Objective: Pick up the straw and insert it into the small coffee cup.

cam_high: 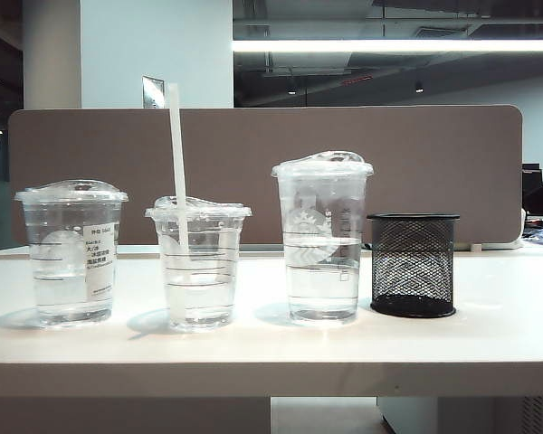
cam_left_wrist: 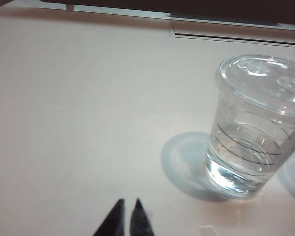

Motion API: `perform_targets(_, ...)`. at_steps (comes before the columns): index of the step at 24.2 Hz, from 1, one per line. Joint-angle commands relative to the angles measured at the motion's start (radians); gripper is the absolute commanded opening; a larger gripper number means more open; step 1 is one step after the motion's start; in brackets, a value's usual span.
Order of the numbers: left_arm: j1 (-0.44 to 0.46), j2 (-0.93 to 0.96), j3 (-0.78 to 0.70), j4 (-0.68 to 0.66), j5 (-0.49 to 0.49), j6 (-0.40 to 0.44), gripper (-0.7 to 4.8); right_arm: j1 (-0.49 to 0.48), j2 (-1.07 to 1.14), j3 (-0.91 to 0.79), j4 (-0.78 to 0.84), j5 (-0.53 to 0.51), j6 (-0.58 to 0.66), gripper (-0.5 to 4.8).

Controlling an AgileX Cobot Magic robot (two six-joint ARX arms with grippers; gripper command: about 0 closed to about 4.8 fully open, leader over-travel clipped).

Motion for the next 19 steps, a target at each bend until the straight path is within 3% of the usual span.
perform_targets(1, 0.0, 0.0, 0.002, 0.005, 0.004, -0.002, 0.21, 0.0, 0.0, 0.0, 0.001, 0.0, 0.003, 0.04)
perform_targets(7, 0.0, -0.001, 0.002, 0.005, 0.004, -0.002, 0.21, -0.003, -0.003, 0.0, 0.001, -0.001, 0.003, 0.04)
perform_targets(9, 0.0, -0.001, 0.002, 0.005, 0.004, -0.002, 0.21, -0.076, -0.014, 0.0, 0.008, -0.021, 0.003, 0.04)
perform_targets(11, 0.0, -0.001, 0.002, 0.005, 0.004, -0.002, 0.21, -0.23, -0.014, -0.002, 0.009, -0.03, 0.003, 0.04)
perform_targets(12, 0.0, -0.001, 0.002, 0.005, 0.003, -0.002, 0.21, -0.367, -0.014, -0.002, 0.017, -0.068, 0.021, 0.04)
perform_targets(13, 0.0, -0.001, 0.002, 0.005, 0.004, -0.003, 0.21, -0.431, -0.014, -0.003, 0.028, -0.114, 0.036, 0.04)
perform_targets(17, 0.0, -0.001, 0.002, 0.005, 0.004, -0.003, 0.21, -0.798, -0.014, -0.035, 0.167, -0.485, 0.046, 0.04)
perform_targets(19, 0.0, -0.001, 0.002, 0.004, 0.004, -0.002, 0.21, -0.847, -0.014, -0.035, 0.112, -0.492, 0.046, 0.04)
